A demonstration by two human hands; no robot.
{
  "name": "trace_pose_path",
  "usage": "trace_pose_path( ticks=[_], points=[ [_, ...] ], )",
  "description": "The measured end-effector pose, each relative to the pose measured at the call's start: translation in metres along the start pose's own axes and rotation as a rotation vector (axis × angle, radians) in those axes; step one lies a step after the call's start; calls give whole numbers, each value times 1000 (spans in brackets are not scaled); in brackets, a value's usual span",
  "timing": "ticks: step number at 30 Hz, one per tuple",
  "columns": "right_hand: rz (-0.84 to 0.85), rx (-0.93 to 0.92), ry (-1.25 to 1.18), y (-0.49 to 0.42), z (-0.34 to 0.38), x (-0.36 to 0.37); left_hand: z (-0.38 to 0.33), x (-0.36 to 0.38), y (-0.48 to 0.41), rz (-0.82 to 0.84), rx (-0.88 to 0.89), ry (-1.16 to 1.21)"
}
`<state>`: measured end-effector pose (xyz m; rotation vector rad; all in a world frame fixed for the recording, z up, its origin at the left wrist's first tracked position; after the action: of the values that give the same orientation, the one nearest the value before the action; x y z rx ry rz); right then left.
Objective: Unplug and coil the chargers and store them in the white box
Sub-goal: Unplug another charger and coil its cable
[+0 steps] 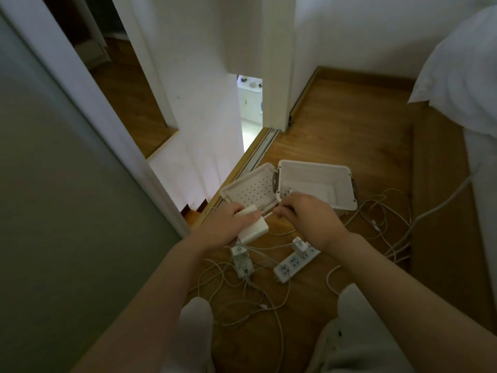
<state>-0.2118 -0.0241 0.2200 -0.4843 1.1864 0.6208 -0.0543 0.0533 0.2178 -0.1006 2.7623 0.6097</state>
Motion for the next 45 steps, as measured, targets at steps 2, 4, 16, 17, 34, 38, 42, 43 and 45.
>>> trace_pose_path(
  ticks=[2, 4, 16, 17, 34, 38, 42, 43, 45],
  points=[
    [-20, 9, 14, 6, 6, 1, 4, 2, 5, -10, -20, -28],
    [-45, 24, 25, 12, 13, 0, 6, 7, 11, 0, -46, -37],
    [-36, 43, -202, 60, 46, 20, -1, 15, 22, -293, -100, 155],
    [-23, 18, -219, 61, 49, 21, -1, 14, 21, -312, -104, 206],
    [188, -107, -161, 45, 26, 45, -15, 22, 18, -164, -109, 1173],
    [220, -64, -63, 43, 9, 43, -16, 14, 19, -135, -60, 919],
    [131, -5, 30, 39, -2, 30, -13, 9, 22, -41, 11, 276],
    [118, 12, 40, 39, -4, 27, -12, 11, 22, -12, 41, 188],
    [96, 41, 51, 38, -6, 23, -10, 14, 22, 2, 107, 54]
  ],
)
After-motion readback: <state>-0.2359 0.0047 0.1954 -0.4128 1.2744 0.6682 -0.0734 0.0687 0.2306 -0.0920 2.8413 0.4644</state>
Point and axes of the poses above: each hand's wrist, its own y-axis away from the middle knuckle, its own x-axis out of the palm, z = x × y, the point moved 3 cm from there along -y, towards the middle knuckle, and after that the axes turned 12 degrees about y, right-handed, at the moved point
